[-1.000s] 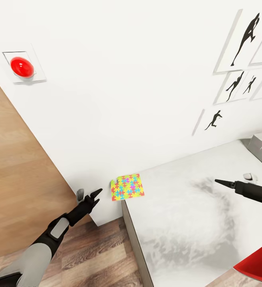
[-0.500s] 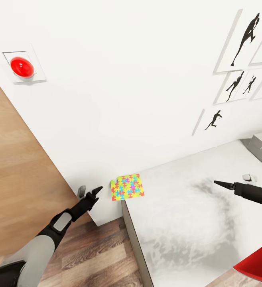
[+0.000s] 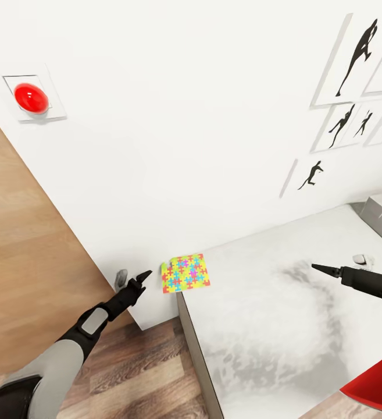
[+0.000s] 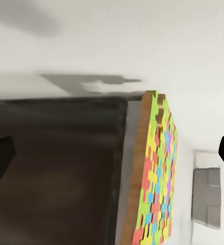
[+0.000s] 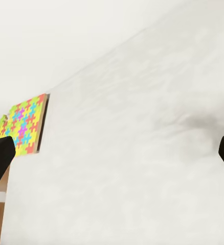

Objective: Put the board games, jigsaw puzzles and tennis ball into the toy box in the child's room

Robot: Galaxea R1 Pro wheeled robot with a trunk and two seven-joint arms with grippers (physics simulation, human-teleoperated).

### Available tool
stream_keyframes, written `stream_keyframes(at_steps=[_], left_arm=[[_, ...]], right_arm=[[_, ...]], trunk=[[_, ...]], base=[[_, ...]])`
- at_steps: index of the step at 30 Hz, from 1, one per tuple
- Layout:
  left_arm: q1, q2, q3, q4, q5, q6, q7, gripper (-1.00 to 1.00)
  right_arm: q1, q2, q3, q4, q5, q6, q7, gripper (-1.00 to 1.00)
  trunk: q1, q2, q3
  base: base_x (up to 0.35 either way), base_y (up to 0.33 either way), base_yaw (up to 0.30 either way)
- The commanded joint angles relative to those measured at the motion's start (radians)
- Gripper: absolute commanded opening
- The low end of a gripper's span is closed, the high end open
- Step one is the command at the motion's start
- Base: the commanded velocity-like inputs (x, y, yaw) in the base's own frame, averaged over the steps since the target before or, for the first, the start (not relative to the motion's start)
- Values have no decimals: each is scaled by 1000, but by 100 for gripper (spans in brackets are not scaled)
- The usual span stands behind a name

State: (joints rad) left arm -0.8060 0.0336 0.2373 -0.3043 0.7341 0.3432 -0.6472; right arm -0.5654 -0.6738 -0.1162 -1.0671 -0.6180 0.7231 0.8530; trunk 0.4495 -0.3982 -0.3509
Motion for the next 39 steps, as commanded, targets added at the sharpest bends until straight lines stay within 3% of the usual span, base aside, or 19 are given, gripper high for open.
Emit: stream_keyframes(at_steps=[1,16,39], left_arm=[[-1,-1,2,1,7,8,-2,100],[-2,-6,1,2,8,7,-3,100],[-2,0,3,2,10,7,-4,100]], right_arm=[[-1,0,0,0,-3,6,1,100],[-1,0,0,-1,-3,7,1,100],[-1,0,0,-1,-3,6,3,100]], trunk=[[1,-2,-2],[1,-2,-2],[1,-2,-2]], base=[[0,0,-100],[0,0,-182],[0,0,-19]])
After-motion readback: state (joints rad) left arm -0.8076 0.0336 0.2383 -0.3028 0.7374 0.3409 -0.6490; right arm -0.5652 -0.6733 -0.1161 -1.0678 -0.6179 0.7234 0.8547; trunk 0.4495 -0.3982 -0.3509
